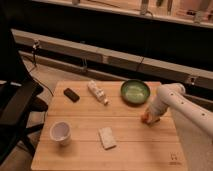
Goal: Drag the pepper across the table
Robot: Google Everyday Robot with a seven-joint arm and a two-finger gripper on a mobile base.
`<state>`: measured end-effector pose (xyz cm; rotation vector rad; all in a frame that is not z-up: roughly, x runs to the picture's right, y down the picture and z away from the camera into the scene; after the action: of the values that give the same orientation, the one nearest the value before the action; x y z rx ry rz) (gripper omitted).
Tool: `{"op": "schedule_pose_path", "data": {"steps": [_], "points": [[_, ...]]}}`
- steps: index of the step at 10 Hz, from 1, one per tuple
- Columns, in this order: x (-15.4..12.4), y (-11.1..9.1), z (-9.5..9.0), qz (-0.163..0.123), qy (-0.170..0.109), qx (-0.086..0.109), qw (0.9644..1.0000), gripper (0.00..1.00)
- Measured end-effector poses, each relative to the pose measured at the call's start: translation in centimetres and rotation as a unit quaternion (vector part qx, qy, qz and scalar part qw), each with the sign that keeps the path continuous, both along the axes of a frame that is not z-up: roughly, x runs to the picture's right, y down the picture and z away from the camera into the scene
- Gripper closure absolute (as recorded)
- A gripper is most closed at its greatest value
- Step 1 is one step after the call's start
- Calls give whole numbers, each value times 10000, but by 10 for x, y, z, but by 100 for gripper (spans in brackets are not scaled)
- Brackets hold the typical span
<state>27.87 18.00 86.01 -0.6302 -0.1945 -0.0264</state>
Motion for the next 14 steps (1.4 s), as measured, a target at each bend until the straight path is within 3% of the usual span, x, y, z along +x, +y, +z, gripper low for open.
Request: {"op": "schedule_pose_path", "data": {"steps": [14], "points": [[-2, -5, 3, 149, -17, 23, 9999, 100]]}}
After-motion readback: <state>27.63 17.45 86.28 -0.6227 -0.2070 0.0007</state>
